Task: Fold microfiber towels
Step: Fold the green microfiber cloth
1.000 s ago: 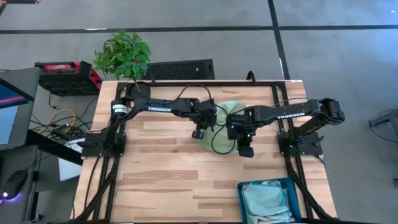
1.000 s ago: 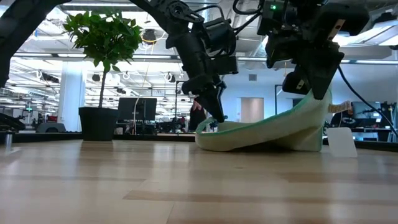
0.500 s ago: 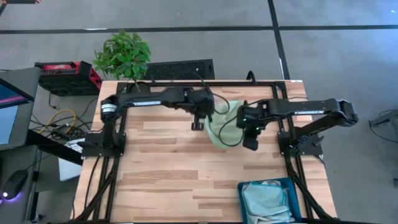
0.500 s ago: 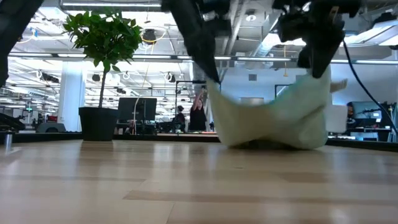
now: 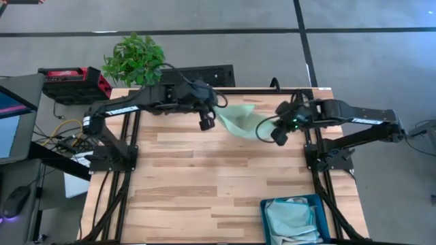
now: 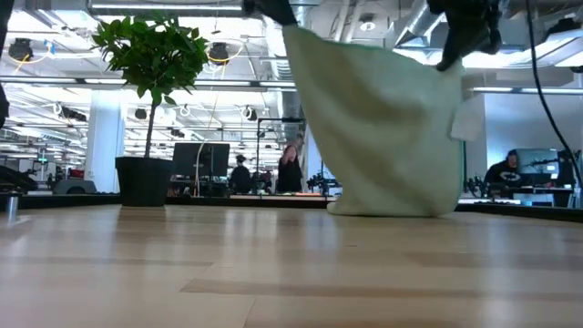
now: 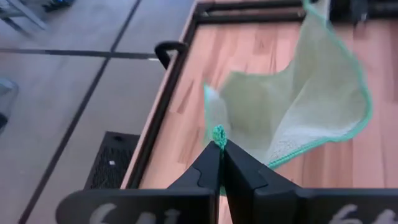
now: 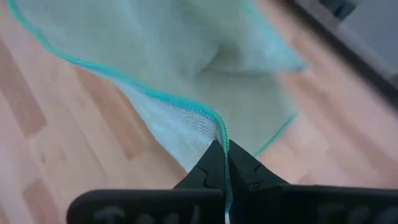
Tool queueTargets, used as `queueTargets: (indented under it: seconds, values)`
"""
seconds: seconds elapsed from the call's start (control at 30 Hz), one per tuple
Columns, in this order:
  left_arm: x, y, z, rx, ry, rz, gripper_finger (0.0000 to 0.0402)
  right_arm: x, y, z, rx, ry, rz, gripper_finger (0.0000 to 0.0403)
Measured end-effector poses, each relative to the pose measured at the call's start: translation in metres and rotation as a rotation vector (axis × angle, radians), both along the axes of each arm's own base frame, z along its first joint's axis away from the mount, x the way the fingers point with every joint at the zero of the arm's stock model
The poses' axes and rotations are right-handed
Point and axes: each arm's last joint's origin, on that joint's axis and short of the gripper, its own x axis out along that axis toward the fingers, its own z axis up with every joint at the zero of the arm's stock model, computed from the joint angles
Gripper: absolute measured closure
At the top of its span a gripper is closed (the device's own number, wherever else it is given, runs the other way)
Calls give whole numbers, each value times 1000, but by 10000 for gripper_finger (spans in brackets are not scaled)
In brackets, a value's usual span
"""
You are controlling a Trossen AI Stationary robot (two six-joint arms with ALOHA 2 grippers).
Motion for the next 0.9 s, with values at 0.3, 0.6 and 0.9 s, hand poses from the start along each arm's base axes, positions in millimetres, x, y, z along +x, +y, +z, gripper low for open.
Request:
queueTargets:
  seconds: [0.3, 0.6, 0.9]
  values:
    - [-17, -25, 29, 48, -163, 66, 401, -13, -6, 34, -151, -195, 7, 381]
    - [-28, -32, 55, 146, -261, 189, 401, -11, -21, 56, -289, -401, 5, 398]
    - [-54, -25, 110, 255, -399, 292, 401, -15, -36, 91, -462, -590, -28, 389]
